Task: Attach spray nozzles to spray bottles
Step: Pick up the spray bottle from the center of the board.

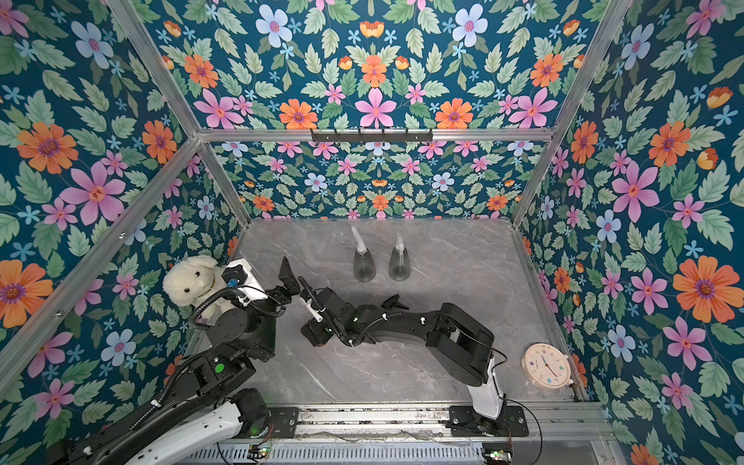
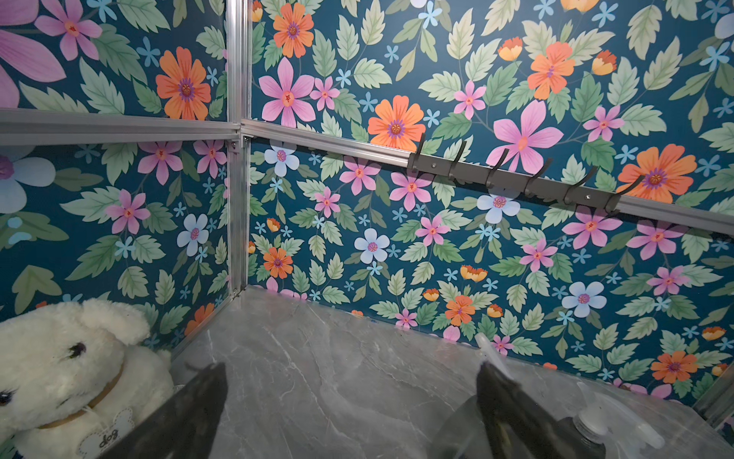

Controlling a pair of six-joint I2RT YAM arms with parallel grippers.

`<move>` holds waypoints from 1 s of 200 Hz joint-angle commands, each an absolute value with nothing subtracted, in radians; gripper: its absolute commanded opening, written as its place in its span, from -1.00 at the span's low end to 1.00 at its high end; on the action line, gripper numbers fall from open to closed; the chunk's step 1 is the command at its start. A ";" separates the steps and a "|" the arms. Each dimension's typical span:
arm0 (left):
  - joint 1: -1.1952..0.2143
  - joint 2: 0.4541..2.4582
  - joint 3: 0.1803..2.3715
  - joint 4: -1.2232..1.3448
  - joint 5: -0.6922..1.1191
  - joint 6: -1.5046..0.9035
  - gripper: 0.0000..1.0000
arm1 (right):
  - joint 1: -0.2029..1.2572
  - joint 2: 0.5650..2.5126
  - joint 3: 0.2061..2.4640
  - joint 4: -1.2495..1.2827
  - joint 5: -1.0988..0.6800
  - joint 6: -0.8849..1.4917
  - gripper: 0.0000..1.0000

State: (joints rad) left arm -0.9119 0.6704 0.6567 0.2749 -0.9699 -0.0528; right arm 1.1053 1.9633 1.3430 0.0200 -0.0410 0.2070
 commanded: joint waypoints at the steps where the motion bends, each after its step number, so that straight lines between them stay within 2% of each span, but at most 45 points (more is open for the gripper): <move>1: -0.911 0.670 0.655 0.277 -0.976 -0.068 0.99 | 1.109 1.983 1.348 0.067 -0.010 0.197 0.61; 93: -0.911 0.679 0.650 0.291 -0.971 -0.062 0.99 | 1.109 1.976 1.335 0.091 -0.013 0.188 0.19; 140: -0.911 0.686 0.650 0.298 -0.967 -0.058 0.99 | 1.109 1.955 1.318 0.100 -0.028 0.202 0.07; 200: -0.911 0.670 0.638 0.308 -0.924 -0.048 0.99 | 1.066 1.825 1.258 0.081 -0.104 0.261 -0.10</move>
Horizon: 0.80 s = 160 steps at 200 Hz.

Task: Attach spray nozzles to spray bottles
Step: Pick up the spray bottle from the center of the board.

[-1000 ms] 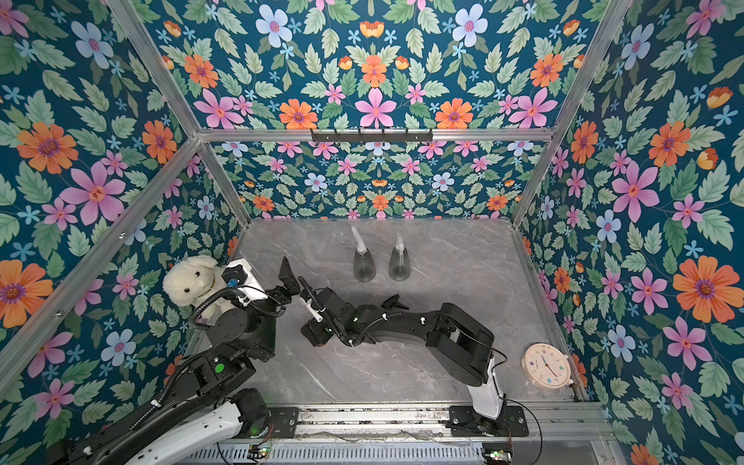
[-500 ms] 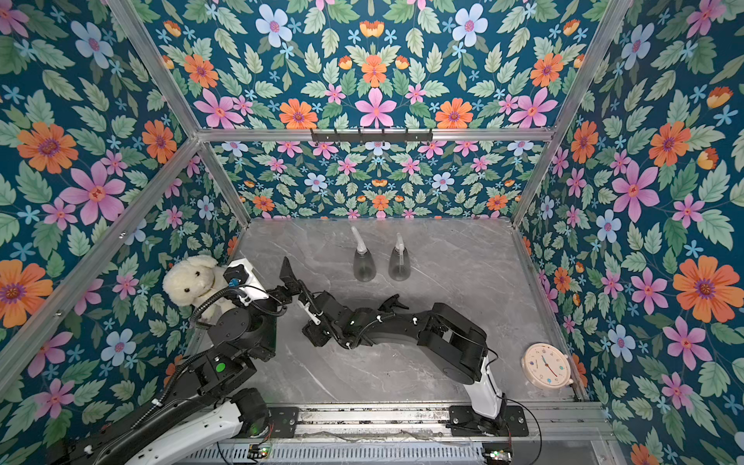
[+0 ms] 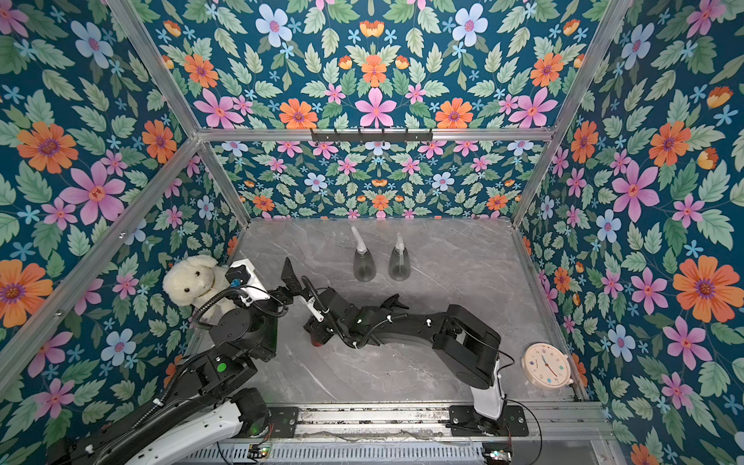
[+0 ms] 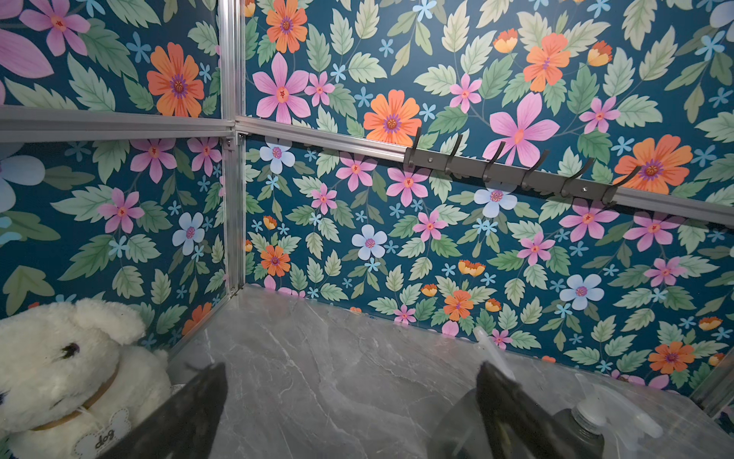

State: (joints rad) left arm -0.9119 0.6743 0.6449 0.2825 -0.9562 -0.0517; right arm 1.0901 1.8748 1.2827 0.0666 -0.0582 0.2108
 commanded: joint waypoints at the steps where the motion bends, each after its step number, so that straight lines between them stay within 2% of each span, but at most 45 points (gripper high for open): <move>1: -0.911 0.670 0.638 0.308 -0.922 -0.048 0.99 | 1.065 1.822 1.255 0.081 -0.106 0.263 -0.10; 34: -0.911 0.656 0.598 0.367 -0.770 -0.029 0.99 | 0.989 1.672 1.208 -0.013 -0.180 0.283 -0.12; 97: -0.894 0.694 0.473 0.547 -0.075 0.037 0.99 | 0.806 1.333 1.250 -0.415 -0.334 0.242 -0.12; 117: -0.822 0.782 0.483 0.564 0.102 -0.004 0.99 | 0.764 1.262 1.288 -0.522 -0.343 0.226 -0.12; 142: -0.657 0.882 0.458 0.711 0.429 -0.162 0.99 | 0.715 1.206 1.339 -0.644 -0.354 0.197 -0.12; 160: -0.629 0.943 0.472 0.759 0.561 -0.193 0.99 | 0.693 1.189 1.376 -0.712 -0.369 0.175 -0.12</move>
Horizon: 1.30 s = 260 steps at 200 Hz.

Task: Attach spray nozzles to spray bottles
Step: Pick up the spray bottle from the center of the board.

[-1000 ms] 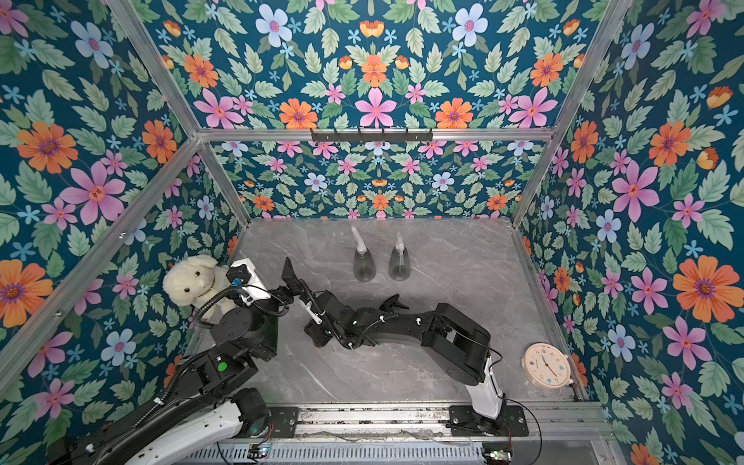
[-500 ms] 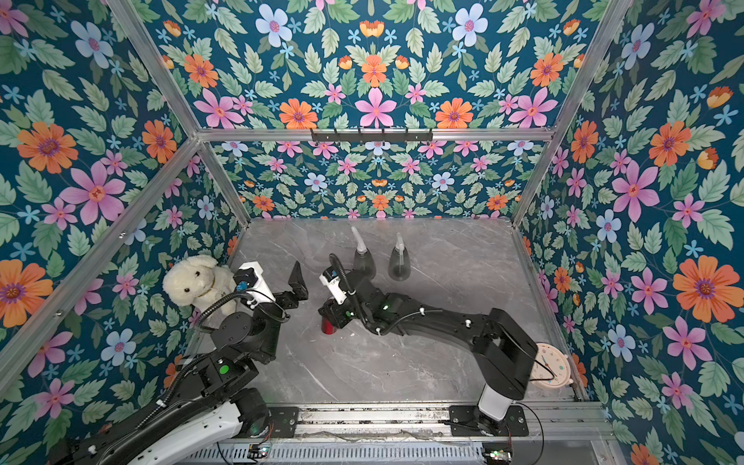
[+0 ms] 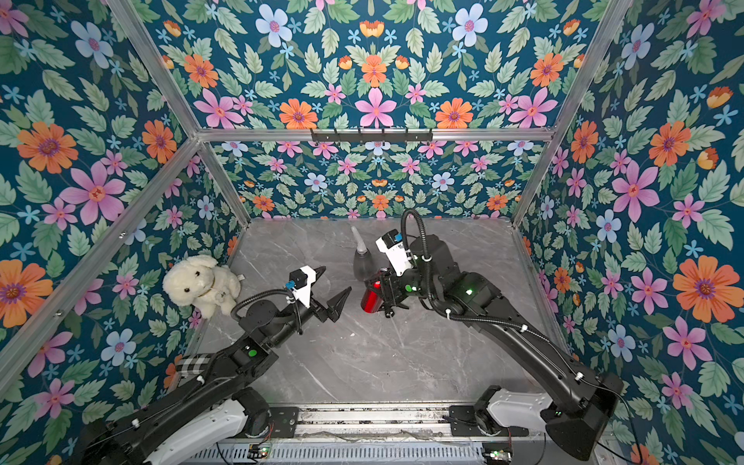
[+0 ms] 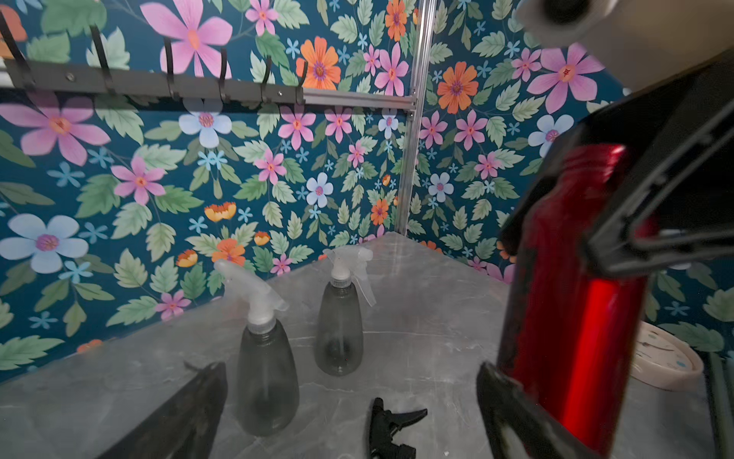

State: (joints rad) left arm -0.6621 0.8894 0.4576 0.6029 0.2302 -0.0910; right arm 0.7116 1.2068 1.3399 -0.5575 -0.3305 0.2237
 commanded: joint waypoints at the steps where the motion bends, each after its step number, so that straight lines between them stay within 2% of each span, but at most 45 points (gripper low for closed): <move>1: -0.629 0.946 0.474 0.759 0.567 -0.193 0.99 | 0.693 1.189 1.379 -0.715 -0.371 0.174 -0.12; 75: -0.631 1.094 0.578 0.769 0.910 -0.231 0.96 | 0.649 1.245 1.524 -0.757 -0.475 0.139 -0.13; 136: -0.630 1.137 0.601 0.807 0.971 -0.272 0.91 | 0.690 1.324 1.590 -0.695 -0.514 0.148 -0.15; 227: -0.632 1.150 0.620 0.785 0.986 -0.270 0.66 | 0.761 1.404 1.644 -0.610 -0.538 0.163 -0.17; 260: -0.632 1.152 0.624 0.787 0.988 -0.273 0.66 | 0.780 1.435 1.687 -0.631 -0.548 0.153 -0.17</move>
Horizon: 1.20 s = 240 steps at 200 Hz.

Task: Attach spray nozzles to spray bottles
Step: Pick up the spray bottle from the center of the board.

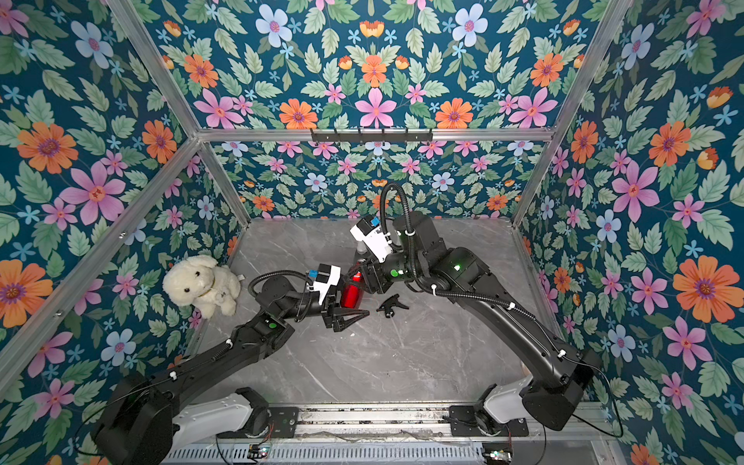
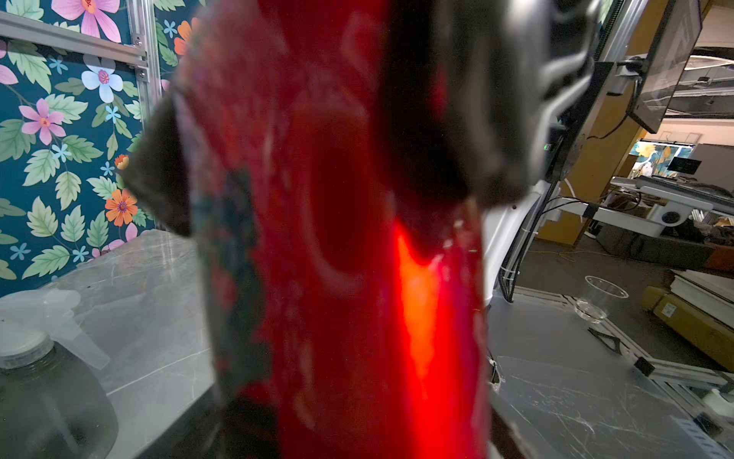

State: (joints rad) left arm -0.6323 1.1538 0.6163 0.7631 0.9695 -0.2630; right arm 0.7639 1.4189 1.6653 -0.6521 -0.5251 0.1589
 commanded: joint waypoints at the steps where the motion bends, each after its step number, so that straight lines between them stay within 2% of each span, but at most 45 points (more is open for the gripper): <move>1: -0.632 1.152 0.624 0.787 0.988 -0.273 0.66 | 0.780 1.436 1.688 -0.632 -0.547 0.152 -0.17; 53: -0.632 1.149 0.629 0.787 0.991 -0.276 0.57 | 0.794 1.451 1.704 -0.655 -0.532 0.133 -0.17; 126: -0.632 1.149 0.632 0.778 0.989 -0.275 0.16 | 0.794 1.437 1.712 -0.683 -0.494 0.112 -0.13; 198: -0.632 1.141 0.635 0.771 0.981 -0.271 -0.03 | 0.794 1.439 1.715 -0.667 -0.500 0.122 -0.06; 240: -0.632 1.137 0.638 0.768 0.974 -0.268 -0.12 | 0.795 1.430 1.708 -0.655 -0.492 0.130 0.15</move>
State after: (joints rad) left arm -0.6323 1.1412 0.6273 0.7555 0.9787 -0.2775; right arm 0.7929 1.4387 1.7077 -0.6884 -0.4896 0.1284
